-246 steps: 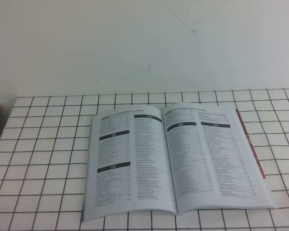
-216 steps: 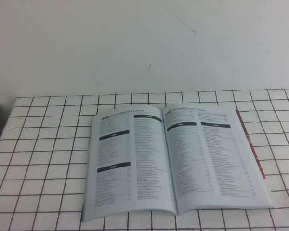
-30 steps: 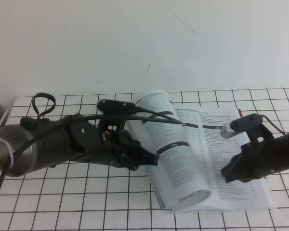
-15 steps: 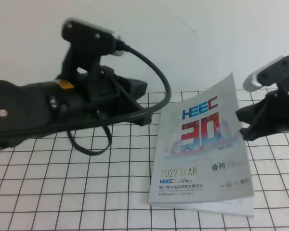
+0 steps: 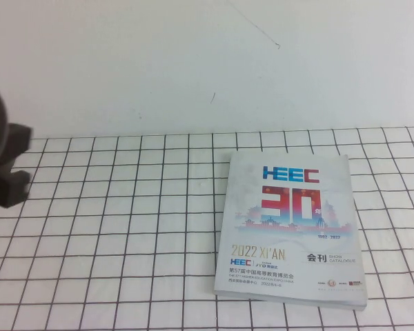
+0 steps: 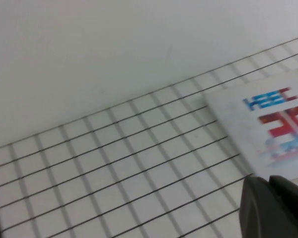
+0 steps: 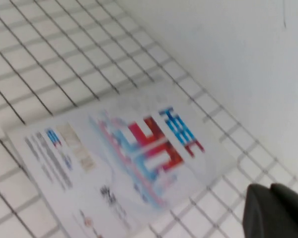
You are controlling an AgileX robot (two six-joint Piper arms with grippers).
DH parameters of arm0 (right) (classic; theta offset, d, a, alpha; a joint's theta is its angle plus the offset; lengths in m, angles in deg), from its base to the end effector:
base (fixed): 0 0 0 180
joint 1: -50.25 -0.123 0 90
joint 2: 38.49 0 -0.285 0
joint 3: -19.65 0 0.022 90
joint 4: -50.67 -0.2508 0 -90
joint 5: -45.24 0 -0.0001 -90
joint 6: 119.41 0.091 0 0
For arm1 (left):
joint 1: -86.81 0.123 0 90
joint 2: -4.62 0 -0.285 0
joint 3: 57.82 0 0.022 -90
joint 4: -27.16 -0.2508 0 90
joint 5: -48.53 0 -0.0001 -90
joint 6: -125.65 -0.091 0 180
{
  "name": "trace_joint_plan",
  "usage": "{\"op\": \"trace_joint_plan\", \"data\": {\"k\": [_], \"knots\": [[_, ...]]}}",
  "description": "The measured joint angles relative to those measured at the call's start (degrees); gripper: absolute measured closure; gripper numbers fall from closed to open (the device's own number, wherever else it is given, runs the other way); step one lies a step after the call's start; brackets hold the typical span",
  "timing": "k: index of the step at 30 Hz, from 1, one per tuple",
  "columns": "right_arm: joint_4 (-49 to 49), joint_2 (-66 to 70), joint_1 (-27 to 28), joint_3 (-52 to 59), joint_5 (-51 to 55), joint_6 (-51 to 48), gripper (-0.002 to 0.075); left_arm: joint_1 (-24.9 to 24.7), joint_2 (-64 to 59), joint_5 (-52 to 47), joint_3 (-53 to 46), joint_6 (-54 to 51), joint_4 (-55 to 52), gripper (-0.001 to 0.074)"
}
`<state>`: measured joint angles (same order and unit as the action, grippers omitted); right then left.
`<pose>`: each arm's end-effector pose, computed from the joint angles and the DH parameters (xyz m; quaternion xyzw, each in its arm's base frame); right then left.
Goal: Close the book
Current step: 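Close the open booklet and leave it lying on the table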
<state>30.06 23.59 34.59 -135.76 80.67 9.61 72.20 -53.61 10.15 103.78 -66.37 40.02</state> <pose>0.1803 0.0699 0.3663 -0.4083 0.7619 0.0092 0.5027 0.1623 -0.0553 0.4075 0.1573 0.8241 -0.1178 0.5313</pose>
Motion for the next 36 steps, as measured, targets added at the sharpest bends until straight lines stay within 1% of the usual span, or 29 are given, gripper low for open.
{"op": "trace_joint_plan", "data": {"k": [2, 5, 7, 9, 11, 14, 18, 21, 25, 30, 36], "knots": [[10.70, -3.18, 0.00, 0.12, 4.91, 10.40, 0.0729, 2.12, 2.53, -2.07, -0.26, 2.42, -4.82, 0.0738], [24.25, -7.25, 0.00, 1.68, 10.37, 23.95, 0.0729, 3.66, 7.71, -0.70, -2.41, 5.52, -9.39, 0.0738], [30.12, -10.47, 0.00, 3.76, 11.70, 30.43, 0.0729, 3.78, 12.05, 2.25, -4.94, 6.27, -10.13, 0.0738], [33.50, -13.65, 0.00, 5.97, 11.94, 35.50, 0.0729, 3.92, 16.86, 6.24, -7.83, 6.66, -10.53, 0.0738], [34.75, -17.41, 0.00, 8.67, 11.02, 38.85, 0.0729, 3.92, 21.03, 9.83, -11.09, 6.66, -10.99, 0.0738], [35.52, -23.08, 0.00, 12.90, 9.44, 41.18, 0.0729, 3.92, 25.94, 15.28, -17.91, 6.66, -11.38, 0.0738], [36.43, -31.69, 0.00, 20.12, 8.20, 44.26, 0.0729, 3.92, 31.33, 20.94, -27.51, 6.66, -8.23, 0.0738], [35.79, -38.08, 0.00, 25.35, 6.91, 47.55, 0.0729, 3.92, 33.82, 25.66, -33.94, 6.39, -6.90, 0.0738], [34.67, -45.25, 0.00, 31.34, 5.18, 48.78, 0.0729, 3.92, 34.76, 30.33, -40.89, 5.60, -8.98, 0.0738], [33.85, -50.62, 0.00, 33.66, 3.01, 49.17, 0.0729, 3.92, 34.76, 31.11, -44.96, 5.57, -9.35, 0.0738], [33.51, -50.94, 0.00, 33.66, 2.47, 49.29, 0.0729, 3.92, 34.76, 31.33, -45.69, 5.47, -9.44, 0.0738]]}}
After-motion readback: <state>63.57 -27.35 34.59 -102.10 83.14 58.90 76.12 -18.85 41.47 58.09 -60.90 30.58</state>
